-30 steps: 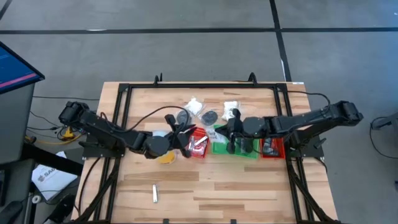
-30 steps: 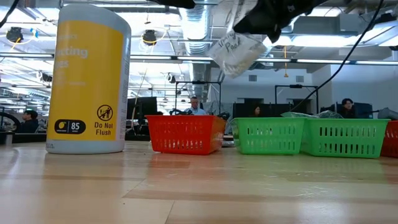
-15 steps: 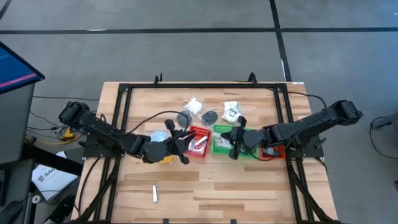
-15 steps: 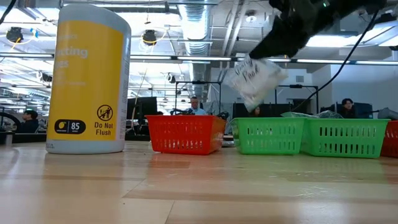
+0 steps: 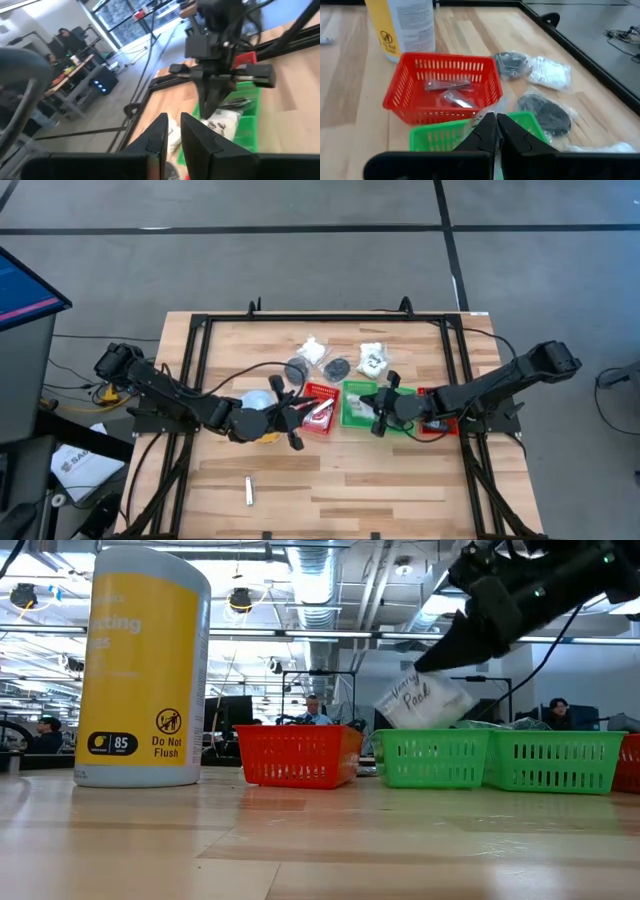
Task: Pick & Place Travel size toiletries
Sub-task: Put the white cotton pack into the left green bin
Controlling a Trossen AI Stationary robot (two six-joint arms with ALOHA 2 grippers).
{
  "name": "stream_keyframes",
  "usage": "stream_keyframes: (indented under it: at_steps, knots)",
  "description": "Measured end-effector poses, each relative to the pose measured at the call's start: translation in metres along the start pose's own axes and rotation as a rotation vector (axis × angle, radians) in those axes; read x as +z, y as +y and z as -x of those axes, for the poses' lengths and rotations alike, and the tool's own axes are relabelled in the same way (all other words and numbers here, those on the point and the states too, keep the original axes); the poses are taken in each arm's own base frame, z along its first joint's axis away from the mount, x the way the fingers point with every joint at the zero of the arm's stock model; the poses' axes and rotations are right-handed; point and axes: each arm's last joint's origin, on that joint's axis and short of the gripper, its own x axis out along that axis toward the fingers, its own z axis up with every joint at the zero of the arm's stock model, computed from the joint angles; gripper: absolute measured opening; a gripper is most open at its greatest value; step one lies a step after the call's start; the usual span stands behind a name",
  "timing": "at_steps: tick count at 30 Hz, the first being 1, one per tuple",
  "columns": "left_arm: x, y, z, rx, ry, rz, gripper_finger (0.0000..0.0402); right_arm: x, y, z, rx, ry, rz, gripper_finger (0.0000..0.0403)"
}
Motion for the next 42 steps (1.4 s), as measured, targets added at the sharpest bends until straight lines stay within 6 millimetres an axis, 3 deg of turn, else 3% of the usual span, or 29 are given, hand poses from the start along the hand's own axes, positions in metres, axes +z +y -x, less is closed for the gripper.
stream_keyframes:
  at_steps: [20, 31, 42]
  knots:
    - [0.001, 0.000, 0.000, -0.008, -0.011, 0.015, 0.0044, -0.029, 0.020, -0.034, -0.012, 0.032, 0.084, 0.0000]
    - [0.001, 0.000, -0.001, -0.008, -0.011, 0.015, 0.0044, -0.029, 0.035, -0.021, 0.103, 0.013, 0.138, 0.0005]
    - [0.001, 0.000, -0.001, -0.007, -0.011, 0.033, 0.0044, -0.029, 0.040, -0.017, 0.197, 0.026, 0.110, 0.0043]
